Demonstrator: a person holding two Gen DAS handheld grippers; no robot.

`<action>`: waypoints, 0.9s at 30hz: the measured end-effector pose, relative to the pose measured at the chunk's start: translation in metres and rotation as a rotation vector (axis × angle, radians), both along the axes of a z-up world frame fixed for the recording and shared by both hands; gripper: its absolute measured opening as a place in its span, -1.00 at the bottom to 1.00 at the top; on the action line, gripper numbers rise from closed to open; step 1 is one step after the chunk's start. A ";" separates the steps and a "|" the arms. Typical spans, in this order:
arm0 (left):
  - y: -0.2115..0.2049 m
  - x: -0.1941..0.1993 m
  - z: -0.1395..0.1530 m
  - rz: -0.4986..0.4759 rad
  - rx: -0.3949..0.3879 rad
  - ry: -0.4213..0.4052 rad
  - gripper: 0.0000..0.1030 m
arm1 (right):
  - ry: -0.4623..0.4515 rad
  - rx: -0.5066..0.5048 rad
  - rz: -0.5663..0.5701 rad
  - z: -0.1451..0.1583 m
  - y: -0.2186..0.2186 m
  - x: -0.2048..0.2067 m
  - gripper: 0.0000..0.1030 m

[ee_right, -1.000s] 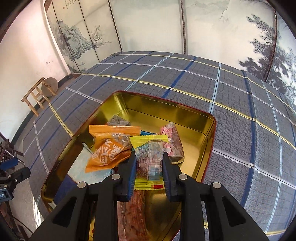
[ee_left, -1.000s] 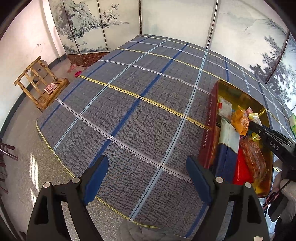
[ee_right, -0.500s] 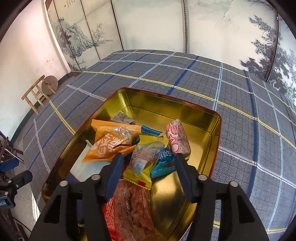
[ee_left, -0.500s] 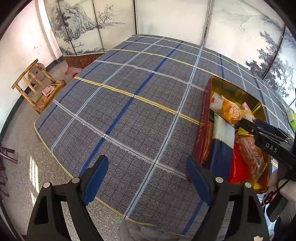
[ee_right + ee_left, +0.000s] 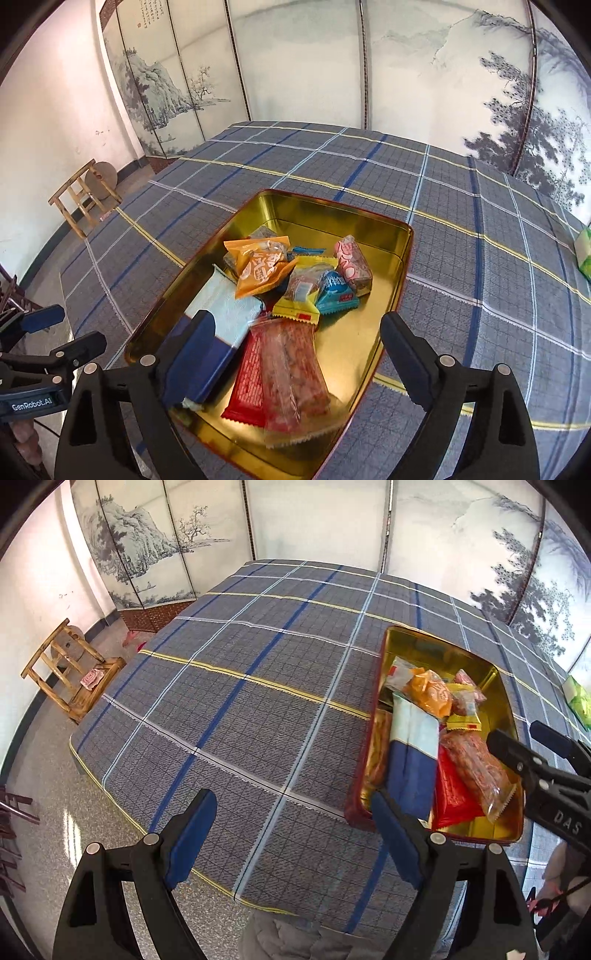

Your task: Organize snacks

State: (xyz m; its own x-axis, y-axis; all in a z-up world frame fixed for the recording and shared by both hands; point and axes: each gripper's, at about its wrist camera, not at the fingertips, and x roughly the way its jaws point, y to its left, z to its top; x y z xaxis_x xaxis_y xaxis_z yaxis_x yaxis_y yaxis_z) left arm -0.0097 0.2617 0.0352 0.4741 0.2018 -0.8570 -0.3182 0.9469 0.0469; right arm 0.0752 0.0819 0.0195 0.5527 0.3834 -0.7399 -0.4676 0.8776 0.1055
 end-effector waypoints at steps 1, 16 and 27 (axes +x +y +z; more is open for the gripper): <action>-0.003 -0.001 0.000 -0.008 0.001 -0.001 0.63 | -0.001 -0.007 0.001 0.002 -0.001 -0.005 0.77; -0.043 -0.004 0.001 -0.085 0.032 0.007 0.63 | 0.047 -0.041 -0.069 -0.008 -0.037 -0.043 0.78; -0.055 -0.004 -0.005 -0.102 0.043 0.031 0.63 | 0.095 -0.036 -0.085 -0.020 -0.046 -0.042 0.78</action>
